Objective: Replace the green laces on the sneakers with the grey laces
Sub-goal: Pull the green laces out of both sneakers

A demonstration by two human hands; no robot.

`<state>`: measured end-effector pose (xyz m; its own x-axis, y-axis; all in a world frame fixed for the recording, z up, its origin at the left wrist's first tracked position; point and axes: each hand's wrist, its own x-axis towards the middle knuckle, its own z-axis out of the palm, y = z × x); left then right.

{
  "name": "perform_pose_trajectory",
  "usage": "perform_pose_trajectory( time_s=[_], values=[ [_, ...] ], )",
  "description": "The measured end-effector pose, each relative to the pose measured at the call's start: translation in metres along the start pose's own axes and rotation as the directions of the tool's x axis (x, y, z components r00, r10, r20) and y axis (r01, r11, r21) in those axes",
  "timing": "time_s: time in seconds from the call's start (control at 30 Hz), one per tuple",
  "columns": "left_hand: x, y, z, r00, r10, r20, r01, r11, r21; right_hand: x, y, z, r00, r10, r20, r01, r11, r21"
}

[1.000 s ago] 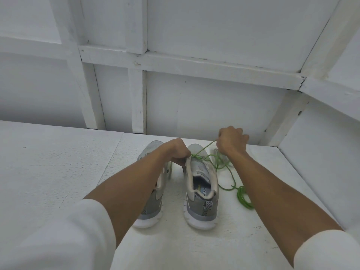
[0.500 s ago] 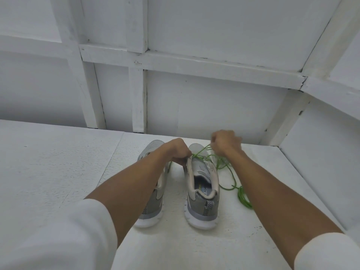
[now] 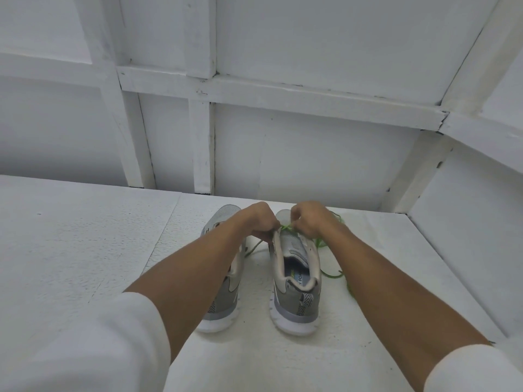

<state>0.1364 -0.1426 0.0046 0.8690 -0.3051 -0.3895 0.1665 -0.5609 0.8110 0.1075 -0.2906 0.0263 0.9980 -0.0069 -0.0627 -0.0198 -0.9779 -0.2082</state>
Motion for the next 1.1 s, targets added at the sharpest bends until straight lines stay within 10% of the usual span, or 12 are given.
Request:
perform_pose_trajectory(
  time_s=[0.33, 1.1],
  values=[
    [0.0, 0.0, -0.001, 1.0, -0.014, -0.001, 0.014, 1.0, -0.004, 0.003, 0.038, -0.037, 0.903, 0.164, -0.398, -0.123, 0.984, 0.127],
    [0.001, 0.005, 0.001, 0.998, 0.043, -0.043, -0.038, 0.992, 0.122, -0.014, 0.065, -0.043, 0.862, 0.26, -0.435, -0.172, 0.958, 0.231]
  ],
)
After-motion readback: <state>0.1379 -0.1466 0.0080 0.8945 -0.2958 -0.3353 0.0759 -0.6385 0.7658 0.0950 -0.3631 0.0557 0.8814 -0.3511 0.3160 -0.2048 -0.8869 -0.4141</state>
